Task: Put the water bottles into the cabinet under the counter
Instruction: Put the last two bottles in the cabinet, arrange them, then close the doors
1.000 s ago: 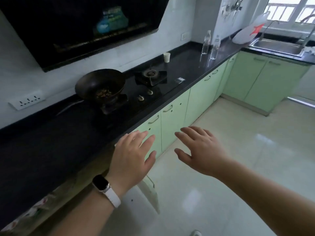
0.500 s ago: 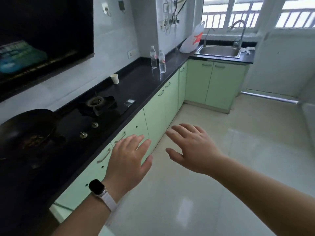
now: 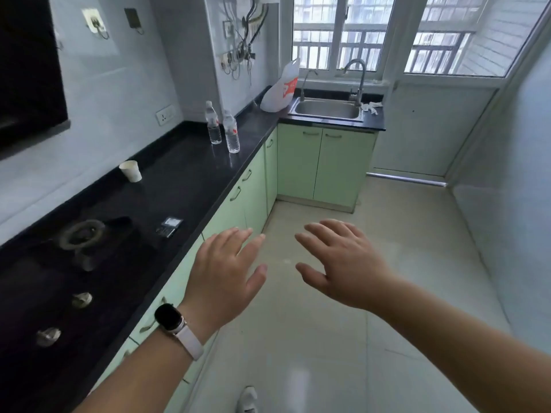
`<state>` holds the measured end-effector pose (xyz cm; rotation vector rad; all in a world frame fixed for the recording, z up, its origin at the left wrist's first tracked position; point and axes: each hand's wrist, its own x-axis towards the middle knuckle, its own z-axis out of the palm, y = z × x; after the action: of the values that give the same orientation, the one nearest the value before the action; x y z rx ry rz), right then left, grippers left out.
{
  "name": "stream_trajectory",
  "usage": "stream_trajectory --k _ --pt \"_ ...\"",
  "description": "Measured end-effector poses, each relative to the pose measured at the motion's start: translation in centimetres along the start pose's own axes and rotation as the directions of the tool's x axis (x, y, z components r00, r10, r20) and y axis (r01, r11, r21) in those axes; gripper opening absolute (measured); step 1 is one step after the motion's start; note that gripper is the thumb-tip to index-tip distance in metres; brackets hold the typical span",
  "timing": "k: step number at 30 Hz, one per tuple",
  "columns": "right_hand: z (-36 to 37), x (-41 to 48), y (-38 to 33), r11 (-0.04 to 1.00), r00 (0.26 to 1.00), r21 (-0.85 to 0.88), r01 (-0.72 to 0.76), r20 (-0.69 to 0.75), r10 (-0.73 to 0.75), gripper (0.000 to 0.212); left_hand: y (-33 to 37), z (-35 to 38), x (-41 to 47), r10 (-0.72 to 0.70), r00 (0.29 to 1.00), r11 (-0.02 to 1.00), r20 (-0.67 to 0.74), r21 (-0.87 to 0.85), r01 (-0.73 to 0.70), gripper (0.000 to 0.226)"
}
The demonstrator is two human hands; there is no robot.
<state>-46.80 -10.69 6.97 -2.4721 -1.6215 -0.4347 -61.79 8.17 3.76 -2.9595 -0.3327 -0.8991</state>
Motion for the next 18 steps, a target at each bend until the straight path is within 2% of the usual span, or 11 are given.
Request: stream_trajectory --k 9,18 --pt "3.9 15.2 1.1 0.993 0.993 -0.030 -0.117 -0.034 0.116 0.054 -13.3 5.9 10.9 0.065 0.997 0.996 0.028 -0.060 -0.064 0.047" --pt "7.3 24.1 3.6 0.994 0.993 -0.018 -0.112 -0.031 0.111 0.055 -18.5 9.8 16.9 0.016 0.999 0.993 0.048 -0.118 -0.010 0.048"
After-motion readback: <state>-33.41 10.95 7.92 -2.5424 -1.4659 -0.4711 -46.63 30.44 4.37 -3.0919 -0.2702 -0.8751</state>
